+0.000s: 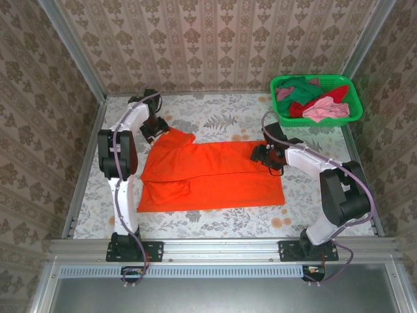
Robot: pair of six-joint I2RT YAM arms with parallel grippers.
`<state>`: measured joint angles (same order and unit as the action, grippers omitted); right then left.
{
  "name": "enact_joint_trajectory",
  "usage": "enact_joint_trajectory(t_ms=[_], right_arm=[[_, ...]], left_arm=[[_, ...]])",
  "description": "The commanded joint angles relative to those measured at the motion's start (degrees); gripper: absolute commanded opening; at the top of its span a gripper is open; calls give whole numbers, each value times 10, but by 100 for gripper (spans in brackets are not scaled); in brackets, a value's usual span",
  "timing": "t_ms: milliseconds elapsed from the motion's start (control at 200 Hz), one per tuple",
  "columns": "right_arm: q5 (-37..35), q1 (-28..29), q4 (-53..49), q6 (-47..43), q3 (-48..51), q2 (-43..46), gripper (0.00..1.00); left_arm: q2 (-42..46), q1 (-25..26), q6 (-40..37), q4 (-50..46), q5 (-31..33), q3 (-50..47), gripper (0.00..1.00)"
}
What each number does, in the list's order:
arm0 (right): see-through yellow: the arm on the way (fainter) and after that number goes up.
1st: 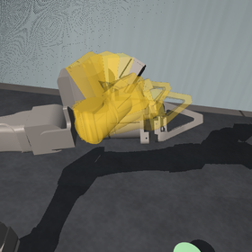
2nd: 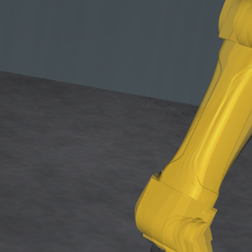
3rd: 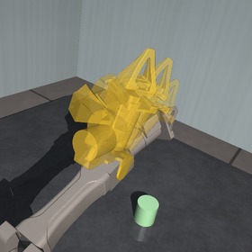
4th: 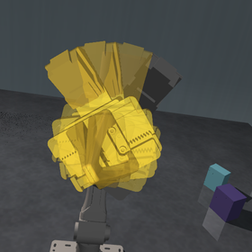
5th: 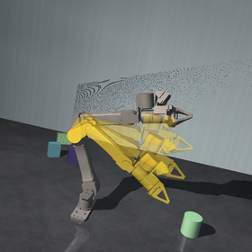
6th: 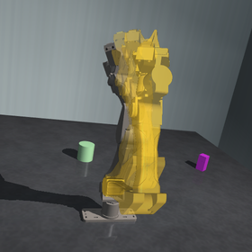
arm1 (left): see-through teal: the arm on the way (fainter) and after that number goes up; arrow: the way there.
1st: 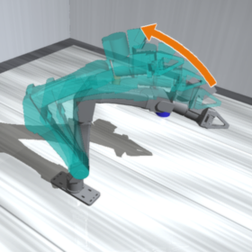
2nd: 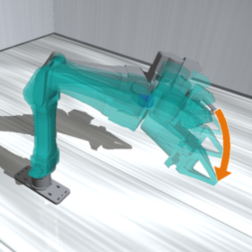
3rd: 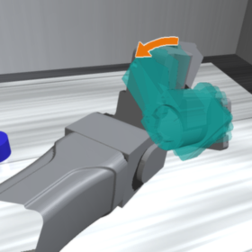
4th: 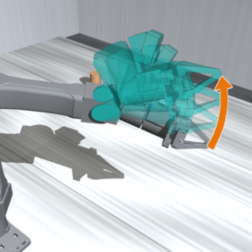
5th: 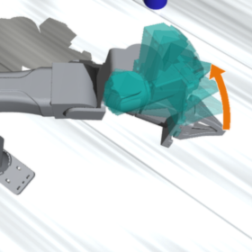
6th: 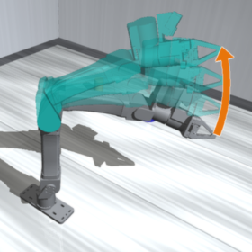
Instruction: Fold and stack the t-shirts
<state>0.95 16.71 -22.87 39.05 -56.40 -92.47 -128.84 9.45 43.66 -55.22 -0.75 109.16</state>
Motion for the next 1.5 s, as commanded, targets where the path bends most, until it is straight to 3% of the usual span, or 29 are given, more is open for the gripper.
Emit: enact_joint_trajectory(t_ms=[0, 545, 930, 1240, 1495], right_arm=[[12, -4, -3, -12, -18, -14, 63], [12, -12, -2, -14, -10, -21, 63], [1, -28, -6, -6, -23, -14, 62], [-108, -52, -52, 119, -136, -101, 55], [-127, -52, -151, 185, -308, -245, 41]], left_arm=[[-26, 1, -18, -51, 14, 53, 56], [-96, 7, 8, -99, -9, 91, 50], [-82, 10, 14, -90, -9, 71, 0], [-24, 12, 10, -64, -6, 7, 0], [-11, 13, 4, -48, -11, -28, 0]])
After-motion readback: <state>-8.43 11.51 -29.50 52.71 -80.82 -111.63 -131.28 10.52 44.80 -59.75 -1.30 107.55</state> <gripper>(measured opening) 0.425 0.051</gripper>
